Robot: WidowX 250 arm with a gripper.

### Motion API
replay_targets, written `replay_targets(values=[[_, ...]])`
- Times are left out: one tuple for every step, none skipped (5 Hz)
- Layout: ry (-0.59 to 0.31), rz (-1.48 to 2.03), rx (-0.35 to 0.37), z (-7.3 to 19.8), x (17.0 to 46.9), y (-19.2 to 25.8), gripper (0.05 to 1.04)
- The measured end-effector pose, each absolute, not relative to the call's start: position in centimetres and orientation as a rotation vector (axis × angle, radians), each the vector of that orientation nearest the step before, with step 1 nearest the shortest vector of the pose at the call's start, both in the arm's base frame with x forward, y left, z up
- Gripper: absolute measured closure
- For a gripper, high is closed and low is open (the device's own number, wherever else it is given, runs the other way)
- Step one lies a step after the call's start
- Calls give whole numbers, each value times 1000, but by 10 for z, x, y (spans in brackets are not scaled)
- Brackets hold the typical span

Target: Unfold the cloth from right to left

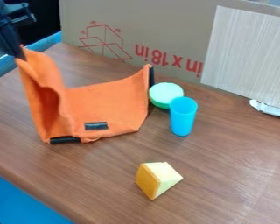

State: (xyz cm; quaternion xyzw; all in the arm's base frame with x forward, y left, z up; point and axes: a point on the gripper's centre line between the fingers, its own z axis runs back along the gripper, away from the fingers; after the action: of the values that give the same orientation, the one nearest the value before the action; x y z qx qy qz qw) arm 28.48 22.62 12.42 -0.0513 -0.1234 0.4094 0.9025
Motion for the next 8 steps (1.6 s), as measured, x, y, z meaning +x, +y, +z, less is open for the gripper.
replay_targets(values=[[-249, 842, -34, 116, 280, 241, 1034], [-195, 884, 66, 95, 273, 259, 1034], [-182, 958, 194, 80, 269, 278, 1034], [-128, 1053, 332, 54, 266, 288, 1034], [-122, 1124, 426, 48, 262, 299, 1020], [-89, 1253, 490, 50, 261, 309, 890], [-102, 1265, 490, 47, 263, 305, 653], [-108, 1271, 433, 57, 267, 295, 355]])
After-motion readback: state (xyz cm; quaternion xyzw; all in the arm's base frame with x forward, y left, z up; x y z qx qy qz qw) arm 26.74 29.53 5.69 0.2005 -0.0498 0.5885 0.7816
